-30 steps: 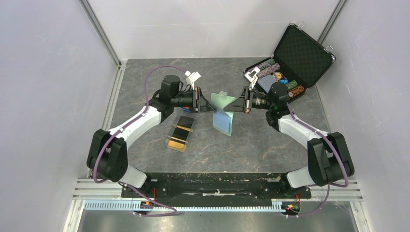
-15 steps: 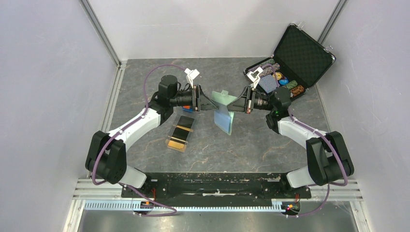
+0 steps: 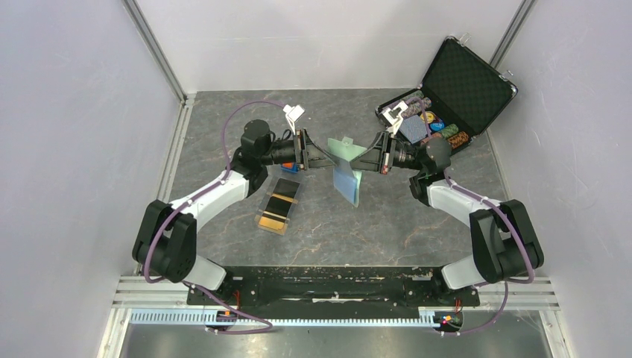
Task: Put the credit cards into the card holder
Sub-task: Open the card holder, then place the card holder at the center of the board.
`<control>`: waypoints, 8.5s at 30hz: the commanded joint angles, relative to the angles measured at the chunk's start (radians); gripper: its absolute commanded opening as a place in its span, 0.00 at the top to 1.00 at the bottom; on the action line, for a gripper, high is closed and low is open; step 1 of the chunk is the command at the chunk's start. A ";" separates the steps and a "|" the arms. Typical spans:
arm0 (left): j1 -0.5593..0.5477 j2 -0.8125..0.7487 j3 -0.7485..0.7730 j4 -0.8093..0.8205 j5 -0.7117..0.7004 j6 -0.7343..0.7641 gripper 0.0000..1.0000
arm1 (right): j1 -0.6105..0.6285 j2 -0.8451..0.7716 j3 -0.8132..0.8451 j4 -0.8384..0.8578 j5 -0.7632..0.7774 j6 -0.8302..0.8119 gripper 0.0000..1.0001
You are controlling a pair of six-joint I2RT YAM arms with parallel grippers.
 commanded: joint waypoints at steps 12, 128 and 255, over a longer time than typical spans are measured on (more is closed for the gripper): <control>-0.015 -0.055 0.119 -0.379 -0.098 0.290 0.29 | 0.006 0.021 -0.003 0.222 -0.013 0.138 1.00; -0.165 -0.063 0.305 -1.099 -0.173 0.681 0.97 | 0.195 0.023 0.407 -1.656 0.051 -1.460 0.38; 0.095 -0.080 0.093 -1.063 -0.619 0.334 0.17 | 0.187 0.460 0.698 -1.465 0.597 -1.071 0.17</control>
